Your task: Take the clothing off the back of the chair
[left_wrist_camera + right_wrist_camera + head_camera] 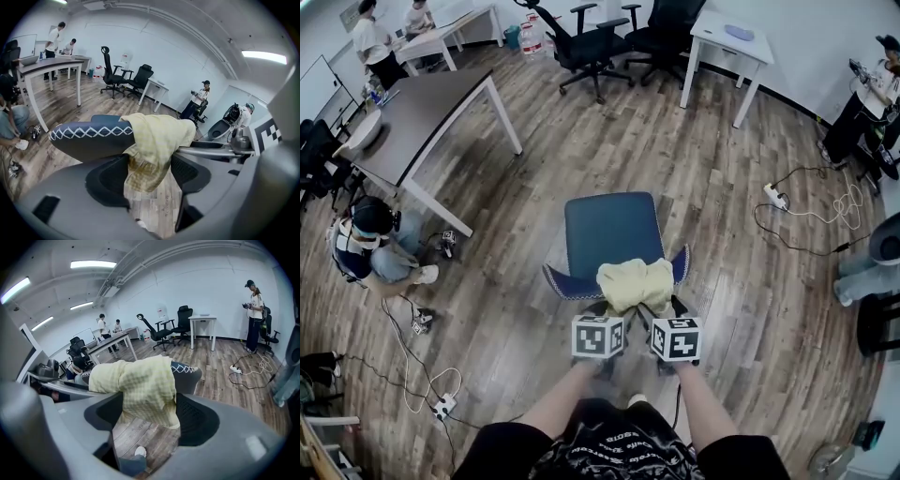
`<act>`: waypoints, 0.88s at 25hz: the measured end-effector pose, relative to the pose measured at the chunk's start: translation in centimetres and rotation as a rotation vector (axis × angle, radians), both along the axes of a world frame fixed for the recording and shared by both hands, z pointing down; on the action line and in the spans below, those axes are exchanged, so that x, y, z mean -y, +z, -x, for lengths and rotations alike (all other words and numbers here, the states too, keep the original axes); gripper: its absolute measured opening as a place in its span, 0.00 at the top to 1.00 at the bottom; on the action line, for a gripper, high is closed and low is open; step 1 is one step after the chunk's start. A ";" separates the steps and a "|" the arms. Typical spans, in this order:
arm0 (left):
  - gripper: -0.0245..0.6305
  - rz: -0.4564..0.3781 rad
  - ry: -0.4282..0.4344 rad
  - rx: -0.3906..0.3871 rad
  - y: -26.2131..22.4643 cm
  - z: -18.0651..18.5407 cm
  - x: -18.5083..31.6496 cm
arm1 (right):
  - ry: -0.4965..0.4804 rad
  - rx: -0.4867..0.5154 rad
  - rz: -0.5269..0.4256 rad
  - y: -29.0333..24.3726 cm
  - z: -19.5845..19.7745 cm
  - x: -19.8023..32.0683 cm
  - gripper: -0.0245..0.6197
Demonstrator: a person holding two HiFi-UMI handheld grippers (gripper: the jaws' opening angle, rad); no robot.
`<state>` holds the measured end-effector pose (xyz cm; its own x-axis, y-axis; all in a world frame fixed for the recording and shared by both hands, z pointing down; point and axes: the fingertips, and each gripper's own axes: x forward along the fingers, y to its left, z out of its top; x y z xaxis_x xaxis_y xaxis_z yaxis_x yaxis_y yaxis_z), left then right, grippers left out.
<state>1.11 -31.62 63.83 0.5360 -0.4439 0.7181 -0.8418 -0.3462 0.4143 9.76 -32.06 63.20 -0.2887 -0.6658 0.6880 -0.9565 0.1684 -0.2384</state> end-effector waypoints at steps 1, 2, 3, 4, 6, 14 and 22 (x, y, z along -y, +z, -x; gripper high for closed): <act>0.54 0.001 0.001 0.004 0.1 0.0 0.2 | -0.002 -0.003 0.002 0.1 0.1 0.3 0.43; 0.54 0.001 0.001 0.009 0.1 -0.1 0.4 | -0.003 -0.008 0.003 0.2 0.1 0.6 0.43; 0.54 0.002 0.001 0.012 0.2 -0.1 0.5 | -0.003 -0.011 0.005 0.3 0.1 0.8 0.43; 0.54 0.002 0.001 0.014 0.3 -0.1 0.6 | 0.001 -0.009 0.008 0.4 0.0 0.9 0.43; 0.54 0.000 -0.003 0.012 0.5 0.0 0.7 | 0.013 0.010 0.018 0.7 0.2 0.9 0.43; 0.63 -0.019 0.010 -0.027 0.5 -0.6 0.8 | -0.007 0.069 0.032 0.6 1.6 0.8 0.62; 0.81 -0.034 0.049 -0.061 -0.2 -1.8 0.0 | -0.088 0.001 0.033 0.0 2.9 0.2 0.87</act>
